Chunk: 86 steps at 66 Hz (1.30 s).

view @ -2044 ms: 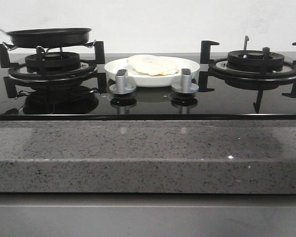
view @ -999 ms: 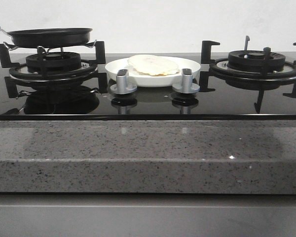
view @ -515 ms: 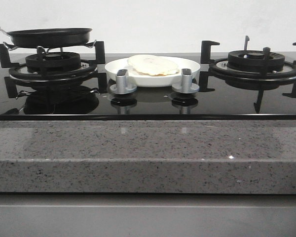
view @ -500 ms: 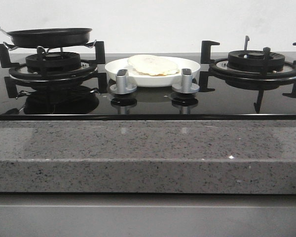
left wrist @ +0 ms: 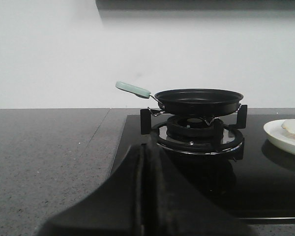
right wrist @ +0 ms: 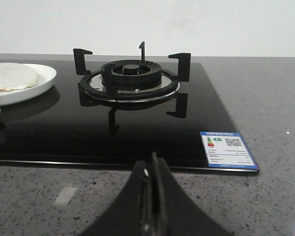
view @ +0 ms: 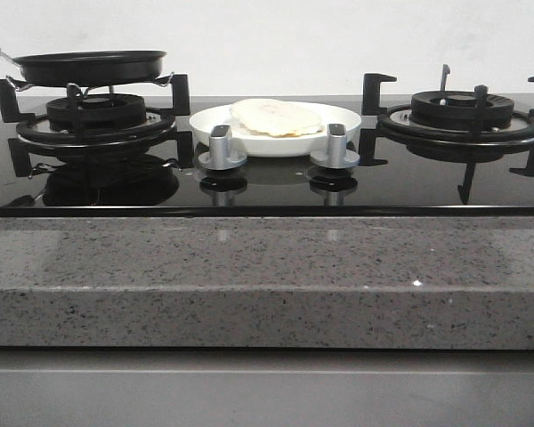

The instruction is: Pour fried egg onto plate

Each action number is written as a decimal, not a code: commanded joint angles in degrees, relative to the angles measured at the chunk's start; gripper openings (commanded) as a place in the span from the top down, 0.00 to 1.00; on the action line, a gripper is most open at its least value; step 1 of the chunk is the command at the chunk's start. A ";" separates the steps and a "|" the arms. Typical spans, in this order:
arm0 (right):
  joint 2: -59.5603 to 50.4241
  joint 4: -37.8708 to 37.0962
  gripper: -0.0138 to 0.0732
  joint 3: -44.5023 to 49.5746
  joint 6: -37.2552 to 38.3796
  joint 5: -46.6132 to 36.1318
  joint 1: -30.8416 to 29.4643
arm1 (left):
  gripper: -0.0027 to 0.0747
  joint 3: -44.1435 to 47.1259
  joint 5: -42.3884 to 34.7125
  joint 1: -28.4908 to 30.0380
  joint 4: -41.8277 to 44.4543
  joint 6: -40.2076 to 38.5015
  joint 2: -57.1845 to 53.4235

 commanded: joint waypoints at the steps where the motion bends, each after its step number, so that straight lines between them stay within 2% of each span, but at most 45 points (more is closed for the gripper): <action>1: -1.04 -0.18 0.92 -0.48 -0.33 -4.93 -0.26 | 0.99 0.21 -5.03 0.31 -0.38 -0.50 -0.81; 17: -1.04 -0.54 0.92 -0.48 0.57 -5.43 -0.26 | 0.99 0.21 -5.03 0.31 -0.38 -0.50 -0.81; 31: -1.04 -11.56 0.92 -0.48 13.39 -6.22 -0.26 | 0.99 0.21 -5.03 0.31 -0.38 -0.50 -0.81; 49: -1.04 -11.74 0.92 -0.48 13.39 -12.54 -0.26 | 0.99 0.21 -5.03 0.31 -0.38 -0.50 -0.81; 86: -1.04 -11.68 0.92 -0.48 13.39 -12.46 -0.26 | 0.99 0.21 -5.03 0.31 -0.38 -0.50 -0.81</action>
